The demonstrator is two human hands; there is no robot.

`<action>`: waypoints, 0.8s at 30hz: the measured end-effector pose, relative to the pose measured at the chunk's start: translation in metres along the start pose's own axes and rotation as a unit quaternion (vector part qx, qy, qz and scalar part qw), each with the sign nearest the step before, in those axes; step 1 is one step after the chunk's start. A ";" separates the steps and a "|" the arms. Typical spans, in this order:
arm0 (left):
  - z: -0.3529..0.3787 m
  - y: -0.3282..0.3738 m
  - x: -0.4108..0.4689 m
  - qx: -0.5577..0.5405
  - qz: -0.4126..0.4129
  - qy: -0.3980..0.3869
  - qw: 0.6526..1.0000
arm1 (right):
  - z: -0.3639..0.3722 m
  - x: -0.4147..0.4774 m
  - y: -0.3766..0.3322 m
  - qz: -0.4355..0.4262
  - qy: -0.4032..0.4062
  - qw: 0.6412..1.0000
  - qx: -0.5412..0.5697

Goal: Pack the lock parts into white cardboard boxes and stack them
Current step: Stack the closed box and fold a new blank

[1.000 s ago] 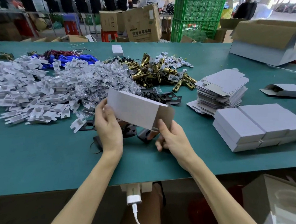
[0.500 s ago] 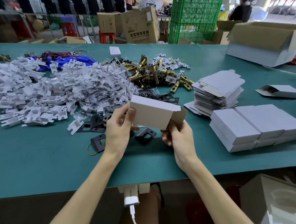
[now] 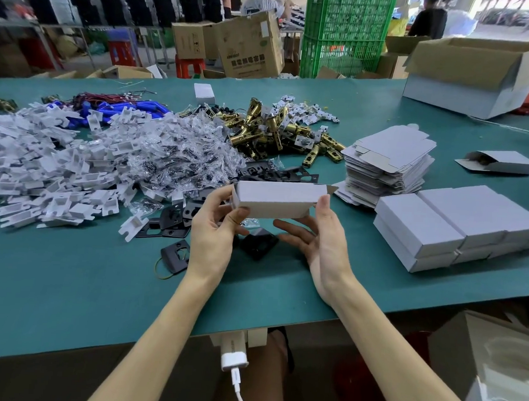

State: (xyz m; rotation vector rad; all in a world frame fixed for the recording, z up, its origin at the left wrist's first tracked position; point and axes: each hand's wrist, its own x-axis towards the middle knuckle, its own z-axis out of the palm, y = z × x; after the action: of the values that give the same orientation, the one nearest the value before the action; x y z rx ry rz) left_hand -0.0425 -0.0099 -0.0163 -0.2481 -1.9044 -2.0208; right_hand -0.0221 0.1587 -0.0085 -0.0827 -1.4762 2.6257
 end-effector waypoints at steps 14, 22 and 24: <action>0.000 0.006 -0.003 0.012 0.052 0.030 0.998 | -0.001 0.003 0.001 0.006 0.029 0.999 0.038; 0.000 0.006 -0.003 0.018 0.053 0.040 0.998 | -0.003 0.003 0.003 0.004 0.029 0.999 0.040; 0.001 0.008 -0.003 0.018 0.048 0.038 0.998 | -0.003 0.003 0.003 0.002 0.028 0.999 0.040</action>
State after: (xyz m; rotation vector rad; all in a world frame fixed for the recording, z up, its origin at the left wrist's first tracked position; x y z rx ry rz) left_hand -0.0374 -0.0093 -0.0101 -0.2454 -1.8436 -1.9051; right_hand -0.0251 0.1604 -0.0124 -0.1485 -1.3543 2.6585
